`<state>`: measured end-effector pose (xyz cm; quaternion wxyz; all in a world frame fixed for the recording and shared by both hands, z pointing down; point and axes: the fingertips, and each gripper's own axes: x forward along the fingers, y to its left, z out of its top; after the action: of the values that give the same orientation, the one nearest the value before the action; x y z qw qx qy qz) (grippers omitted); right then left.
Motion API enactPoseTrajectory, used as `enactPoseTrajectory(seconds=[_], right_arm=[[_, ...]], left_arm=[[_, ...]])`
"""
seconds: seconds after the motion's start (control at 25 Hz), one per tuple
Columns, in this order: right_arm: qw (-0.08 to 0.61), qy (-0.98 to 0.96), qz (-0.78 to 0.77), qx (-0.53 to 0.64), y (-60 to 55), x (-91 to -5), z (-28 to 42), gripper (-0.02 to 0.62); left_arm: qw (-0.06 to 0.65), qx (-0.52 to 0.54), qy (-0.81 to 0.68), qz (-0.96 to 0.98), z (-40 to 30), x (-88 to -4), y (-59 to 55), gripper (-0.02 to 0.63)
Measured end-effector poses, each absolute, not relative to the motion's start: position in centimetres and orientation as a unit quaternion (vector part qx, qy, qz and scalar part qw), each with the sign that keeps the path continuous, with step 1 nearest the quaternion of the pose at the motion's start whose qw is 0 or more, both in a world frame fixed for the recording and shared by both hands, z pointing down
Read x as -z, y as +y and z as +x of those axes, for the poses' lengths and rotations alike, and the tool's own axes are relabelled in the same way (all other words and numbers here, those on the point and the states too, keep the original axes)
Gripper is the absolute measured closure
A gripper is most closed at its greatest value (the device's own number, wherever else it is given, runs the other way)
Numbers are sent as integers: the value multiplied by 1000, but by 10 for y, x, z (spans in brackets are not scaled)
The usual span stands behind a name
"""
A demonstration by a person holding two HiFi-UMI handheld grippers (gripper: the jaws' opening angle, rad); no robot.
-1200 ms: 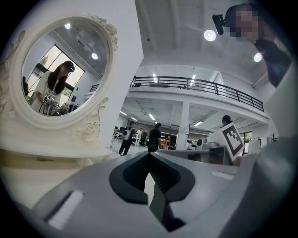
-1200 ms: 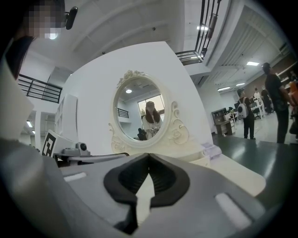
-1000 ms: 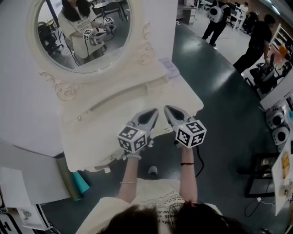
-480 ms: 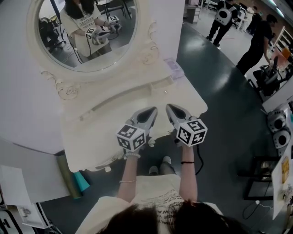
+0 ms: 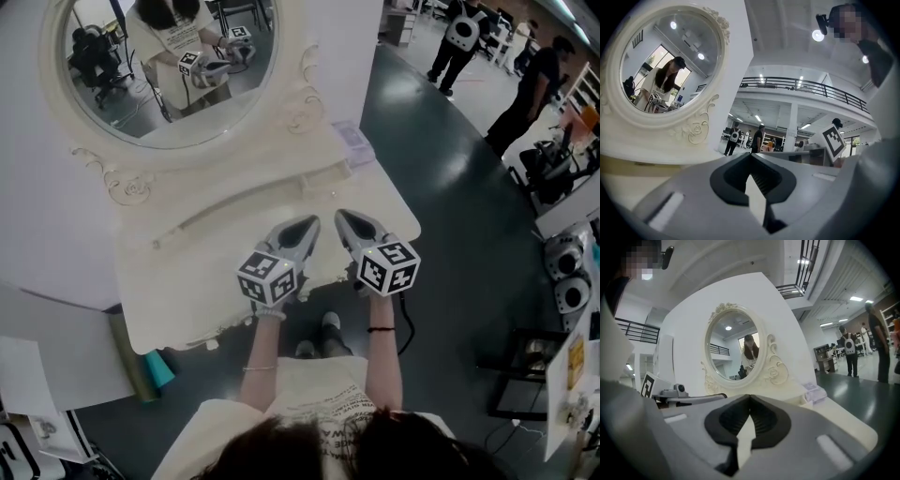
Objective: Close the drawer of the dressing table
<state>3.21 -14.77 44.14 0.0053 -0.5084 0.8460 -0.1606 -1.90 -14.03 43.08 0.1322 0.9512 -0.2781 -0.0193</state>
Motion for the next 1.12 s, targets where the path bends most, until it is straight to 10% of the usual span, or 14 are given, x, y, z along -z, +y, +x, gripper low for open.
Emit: enactPoseTrajectory(seconds=[1.12], right_arm=[[-46, 856, -460, 231, -238, -498, 79, 592]], left_arm=[[180, 12, -332, 926, 33, -473, -218, 606]])
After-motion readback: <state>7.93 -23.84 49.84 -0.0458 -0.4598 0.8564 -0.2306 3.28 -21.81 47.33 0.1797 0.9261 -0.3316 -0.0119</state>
